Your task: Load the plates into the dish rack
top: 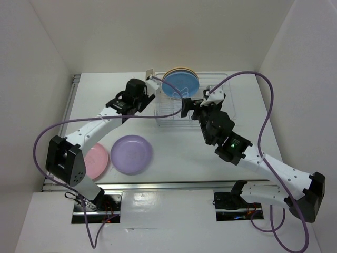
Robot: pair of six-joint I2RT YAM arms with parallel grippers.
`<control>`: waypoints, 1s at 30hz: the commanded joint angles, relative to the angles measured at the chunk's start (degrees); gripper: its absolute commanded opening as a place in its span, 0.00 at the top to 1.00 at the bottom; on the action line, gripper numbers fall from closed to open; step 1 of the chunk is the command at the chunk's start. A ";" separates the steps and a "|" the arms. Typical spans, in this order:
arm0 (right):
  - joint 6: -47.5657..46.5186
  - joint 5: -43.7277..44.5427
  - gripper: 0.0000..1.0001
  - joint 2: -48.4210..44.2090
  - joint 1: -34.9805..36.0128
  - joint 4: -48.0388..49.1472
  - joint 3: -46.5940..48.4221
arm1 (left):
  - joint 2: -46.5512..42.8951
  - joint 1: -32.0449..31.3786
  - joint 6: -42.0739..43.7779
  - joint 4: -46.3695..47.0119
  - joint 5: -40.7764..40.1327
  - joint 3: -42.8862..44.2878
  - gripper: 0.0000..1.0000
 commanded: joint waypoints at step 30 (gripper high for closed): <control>-10.60 1.87 0.00 -0.43 -1.94 -12.49 1.23 | 0.02 27.23 -7.61 -43.66 45.47 -7.85 0.27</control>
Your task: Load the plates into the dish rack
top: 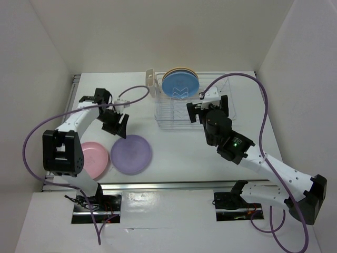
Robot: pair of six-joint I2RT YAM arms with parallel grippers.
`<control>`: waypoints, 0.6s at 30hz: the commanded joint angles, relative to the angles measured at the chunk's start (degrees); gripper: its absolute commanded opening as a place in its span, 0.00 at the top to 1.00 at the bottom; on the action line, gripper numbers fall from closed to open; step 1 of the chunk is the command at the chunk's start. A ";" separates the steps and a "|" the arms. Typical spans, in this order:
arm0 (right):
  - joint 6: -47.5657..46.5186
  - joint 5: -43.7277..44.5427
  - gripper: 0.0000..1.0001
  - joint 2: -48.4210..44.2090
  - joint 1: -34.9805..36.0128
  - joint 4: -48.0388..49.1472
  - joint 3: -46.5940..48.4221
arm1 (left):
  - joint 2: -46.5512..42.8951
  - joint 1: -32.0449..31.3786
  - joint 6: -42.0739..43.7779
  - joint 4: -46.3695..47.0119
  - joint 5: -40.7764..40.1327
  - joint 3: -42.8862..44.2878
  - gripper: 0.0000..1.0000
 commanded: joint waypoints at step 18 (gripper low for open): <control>4.82 -1.48 0.00 -7.32 -0.57 -4.84 -3.70 | -3.18 0.30 7.07 9.63 -9.46 -12.50 0.31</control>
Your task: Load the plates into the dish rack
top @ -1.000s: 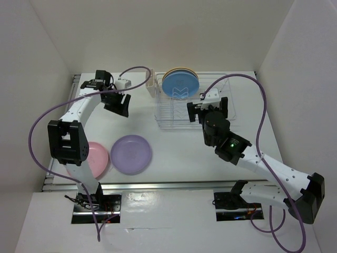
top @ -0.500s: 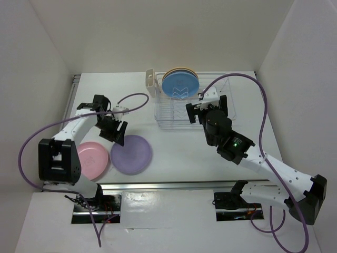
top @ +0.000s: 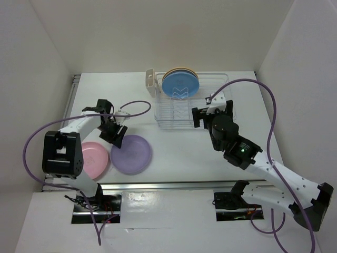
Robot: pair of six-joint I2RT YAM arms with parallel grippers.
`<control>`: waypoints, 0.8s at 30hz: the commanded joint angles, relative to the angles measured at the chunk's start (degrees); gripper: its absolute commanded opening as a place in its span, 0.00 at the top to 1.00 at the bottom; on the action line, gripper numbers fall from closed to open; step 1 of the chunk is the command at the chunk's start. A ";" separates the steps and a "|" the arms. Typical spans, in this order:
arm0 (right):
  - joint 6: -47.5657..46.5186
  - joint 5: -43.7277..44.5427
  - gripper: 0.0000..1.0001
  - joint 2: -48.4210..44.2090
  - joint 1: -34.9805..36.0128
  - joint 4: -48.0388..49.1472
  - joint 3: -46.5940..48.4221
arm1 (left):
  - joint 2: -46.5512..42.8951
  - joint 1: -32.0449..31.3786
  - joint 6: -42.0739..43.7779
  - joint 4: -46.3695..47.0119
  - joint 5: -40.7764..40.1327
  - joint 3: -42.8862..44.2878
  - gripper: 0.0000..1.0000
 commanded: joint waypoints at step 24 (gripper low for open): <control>2.18 2.37 0.00 -1.97 -0.31 -0.15 -2.75 | 18.04 0.30 1.72 -3.56 13.21 11.35 0.82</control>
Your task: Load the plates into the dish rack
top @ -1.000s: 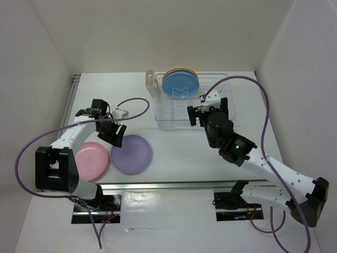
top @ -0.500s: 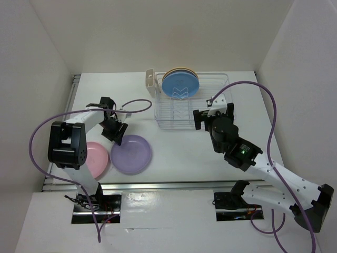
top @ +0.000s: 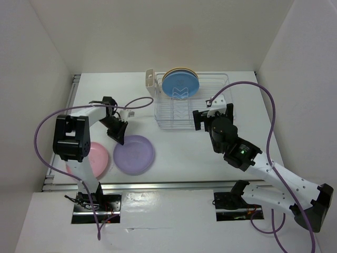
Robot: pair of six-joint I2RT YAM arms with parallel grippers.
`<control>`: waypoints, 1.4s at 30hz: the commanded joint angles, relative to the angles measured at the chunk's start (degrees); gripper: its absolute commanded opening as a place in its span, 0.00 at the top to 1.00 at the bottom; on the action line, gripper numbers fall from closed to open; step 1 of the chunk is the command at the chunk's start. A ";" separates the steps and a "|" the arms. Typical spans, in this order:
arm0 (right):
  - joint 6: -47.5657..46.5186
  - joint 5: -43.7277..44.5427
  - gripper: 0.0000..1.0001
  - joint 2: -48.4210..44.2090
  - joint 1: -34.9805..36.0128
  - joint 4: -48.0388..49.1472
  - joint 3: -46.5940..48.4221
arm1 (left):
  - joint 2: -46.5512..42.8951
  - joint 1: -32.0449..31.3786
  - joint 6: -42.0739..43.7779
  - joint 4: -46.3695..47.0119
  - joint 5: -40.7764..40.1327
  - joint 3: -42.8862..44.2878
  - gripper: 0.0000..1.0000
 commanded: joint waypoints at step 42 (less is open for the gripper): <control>6.12 6.40 0.00 5.20 -0.31 -0.40 4.95 | -14.50 -23.35 29.21 108.79 -26.33 -5.38 1.00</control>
